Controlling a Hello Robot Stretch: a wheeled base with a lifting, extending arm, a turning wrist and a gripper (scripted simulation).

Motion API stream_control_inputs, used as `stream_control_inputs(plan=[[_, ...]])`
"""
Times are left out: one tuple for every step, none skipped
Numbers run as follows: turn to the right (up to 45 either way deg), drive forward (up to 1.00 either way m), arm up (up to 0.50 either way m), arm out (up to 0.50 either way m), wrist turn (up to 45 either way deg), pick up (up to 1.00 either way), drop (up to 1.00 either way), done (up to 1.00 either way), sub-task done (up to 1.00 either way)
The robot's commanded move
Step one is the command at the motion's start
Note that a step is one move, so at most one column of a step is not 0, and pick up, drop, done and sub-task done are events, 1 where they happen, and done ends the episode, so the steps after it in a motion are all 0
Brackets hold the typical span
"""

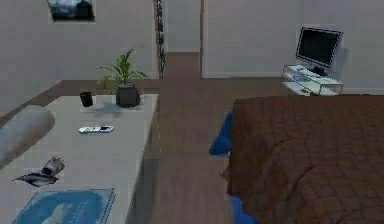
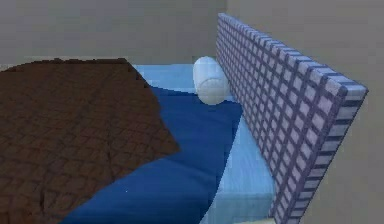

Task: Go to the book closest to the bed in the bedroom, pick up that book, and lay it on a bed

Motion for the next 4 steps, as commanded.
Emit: stream_control_inputs(plan=[[0.0, 1.0, 0.0, 0.0, 0.0, 0.0, 0.0, 0.0, 0.0], [9.0, 0.0, 0.0, 0.0, 0.0, 0.0, 0.0, 0.0, 0.0], [0.0, 0.2, 0.0, 0.0, 0.0, 0.0, 0.0, 0.0, 0.0], [45.0, 0.0, 0.0, 0.0, 0.0, 0.0, 0.0, 0.0, 0.0]])
